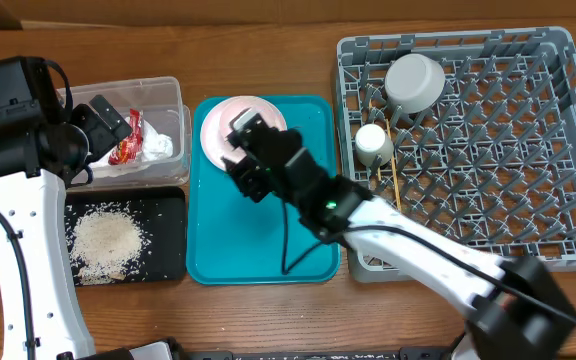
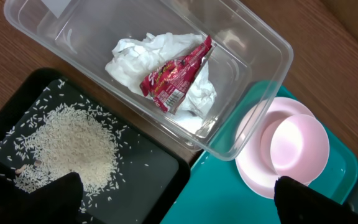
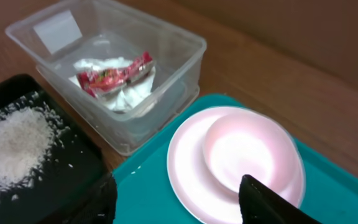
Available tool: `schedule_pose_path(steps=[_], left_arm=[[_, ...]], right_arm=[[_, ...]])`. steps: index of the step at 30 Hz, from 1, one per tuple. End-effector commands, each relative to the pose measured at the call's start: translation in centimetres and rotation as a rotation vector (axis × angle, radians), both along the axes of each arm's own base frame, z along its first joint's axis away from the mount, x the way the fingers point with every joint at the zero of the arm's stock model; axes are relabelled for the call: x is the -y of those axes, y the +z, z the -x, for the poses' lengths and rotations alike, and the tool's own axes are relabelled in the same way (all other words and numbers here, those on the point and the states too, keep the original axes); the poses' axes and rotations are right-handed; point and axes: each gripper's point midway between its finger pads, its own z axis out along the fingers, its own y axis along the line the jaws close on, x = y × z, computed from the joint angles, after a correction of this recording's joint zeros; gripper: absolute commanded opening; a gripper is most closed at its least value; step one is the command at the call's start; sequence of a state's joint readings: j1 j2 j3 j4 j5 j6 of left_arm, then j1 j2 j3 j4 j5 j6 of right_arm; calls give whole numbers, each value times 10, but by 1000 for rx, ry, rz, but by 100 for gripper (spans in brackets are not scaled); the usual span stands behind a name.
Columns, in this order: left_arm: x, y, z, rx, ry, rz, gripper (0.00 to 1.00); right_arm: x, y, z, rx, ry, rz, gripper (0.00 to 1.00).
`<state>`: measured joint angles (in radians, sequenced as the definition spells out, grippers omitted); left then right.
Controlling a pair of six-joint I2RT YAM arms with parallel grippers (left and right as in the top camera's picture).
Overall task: Sort waste into correct bins and load items into the dishwasher
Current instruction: 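Move the right gripper to the pink bowl on the pink plate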
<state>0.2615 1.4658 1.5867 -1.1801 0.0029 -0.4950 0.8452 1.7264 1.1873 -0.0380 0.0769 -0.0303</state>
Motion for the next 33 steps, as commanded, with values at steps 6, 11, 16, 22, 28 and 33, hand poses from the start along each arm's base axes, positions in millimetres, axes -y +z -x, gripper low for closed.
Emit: schedule_pose_path(steps=[6,11,16,22,28,33], left_arm=[[0,11,0,29,-8,-24,100],[0,11,0,29,-8,-24,100],[0,11,0,29,-7,-24,100],[0,11,0,29,-8,-24,100],[0,11,0,29,-7,-24,100],[0,11,0,29,-8,-24,100]], right_arm=[[-4,-89,-15,-36,5,158,71],[-6,-116,-17,-50,13,188,71],[-4,-137,-22,-65,5,202,71],[0,-155,-25,-84,-3,222,71],[3,-154,-29,-80,-13,217,62],[10,-155,-35,-84,-29,218,50]])
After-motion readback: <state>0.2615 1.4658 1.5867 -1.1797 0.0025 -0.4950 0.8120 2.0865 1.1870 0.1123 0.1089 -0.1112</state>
